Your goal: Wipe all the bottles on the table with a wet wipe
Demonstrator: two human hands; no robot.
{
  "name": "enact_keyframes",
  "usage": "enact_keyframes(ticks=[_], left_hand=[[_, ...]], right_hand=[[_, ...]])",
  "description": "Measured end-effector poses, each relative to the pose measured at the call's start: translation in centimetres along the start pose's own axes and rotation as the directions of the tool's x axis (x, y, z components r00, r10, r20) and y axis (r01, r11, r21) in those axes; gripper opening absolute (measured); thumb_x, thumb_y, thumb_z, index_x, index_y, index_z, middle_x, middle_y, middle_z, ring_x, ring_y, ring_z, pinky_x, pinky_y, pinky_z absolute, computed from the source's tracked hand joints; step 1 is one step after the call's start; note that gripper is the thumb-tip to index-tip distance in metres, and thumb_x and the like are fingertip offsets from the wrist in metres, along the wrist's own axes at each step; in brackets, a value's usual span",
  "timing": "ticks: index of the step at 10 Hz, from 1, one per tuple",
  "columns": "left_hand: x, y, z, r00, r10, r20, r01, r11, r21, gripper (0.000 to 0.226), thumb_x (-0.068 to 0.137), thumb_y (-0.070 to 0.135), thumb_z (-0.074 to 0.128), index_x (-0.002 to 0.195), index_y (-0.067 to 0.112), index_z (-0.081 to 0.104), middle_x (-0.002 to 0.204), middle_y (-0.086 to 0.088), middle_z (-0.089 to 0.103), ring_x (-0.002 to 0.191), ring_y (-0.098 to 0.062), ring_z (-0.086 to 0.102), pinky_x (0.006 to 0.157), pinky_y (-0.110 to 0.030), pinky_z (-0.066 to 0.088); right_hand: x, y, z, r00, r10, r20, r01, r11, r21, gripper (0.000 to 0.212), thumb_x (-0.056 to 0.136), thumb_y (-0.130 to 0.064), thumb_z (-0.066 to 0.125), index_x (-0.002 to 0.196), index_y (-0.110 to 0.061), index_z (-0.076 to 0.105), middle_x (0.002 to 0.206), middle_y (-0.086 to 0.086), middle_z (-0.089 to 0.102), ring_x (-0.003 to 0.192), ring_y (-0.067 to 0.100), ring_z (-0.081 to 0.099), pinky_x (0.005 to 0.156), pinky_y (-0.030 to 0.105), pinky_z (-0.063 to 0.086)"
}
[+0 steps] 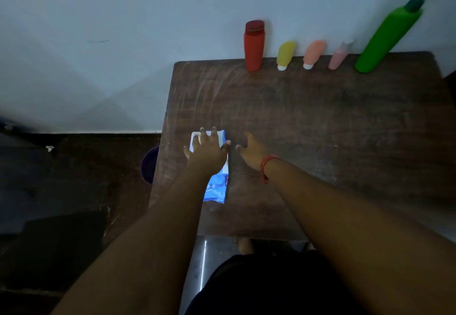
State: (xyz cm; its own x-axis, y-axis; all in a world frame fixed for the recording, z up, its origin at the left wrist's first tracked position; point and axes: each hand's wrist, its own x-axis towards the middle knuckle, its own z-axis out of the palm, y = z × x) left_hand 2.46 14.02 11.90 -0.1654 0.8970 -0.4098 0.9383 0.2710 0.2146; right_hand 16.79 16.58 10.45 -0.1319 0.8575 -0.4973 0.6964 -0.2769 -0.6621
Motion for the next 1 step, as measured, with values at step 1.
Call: enact_keyframes(ticks=[1], left_hand=[[-0.30,4.27,-0.23,0.997,0.079,0.005,-0.079,0.997,0.009,0.071,0.101,0.061,0.030,0.160,0.025,0.012,0.168,-0.010,0.006,0.153,-0.034,0.009,0.117,-0.065,0.012]], right_hand=[[-0.90,2.01,-3.89,0.998,0.009,-0.061,-0.014,0.996,-0.083,0.063,0.100,-0.032,0.053,0.151,-0.004,0.029,0.155,0.017,0.033,0.142,0.032,0.033,0.115,0.036,0.029]])
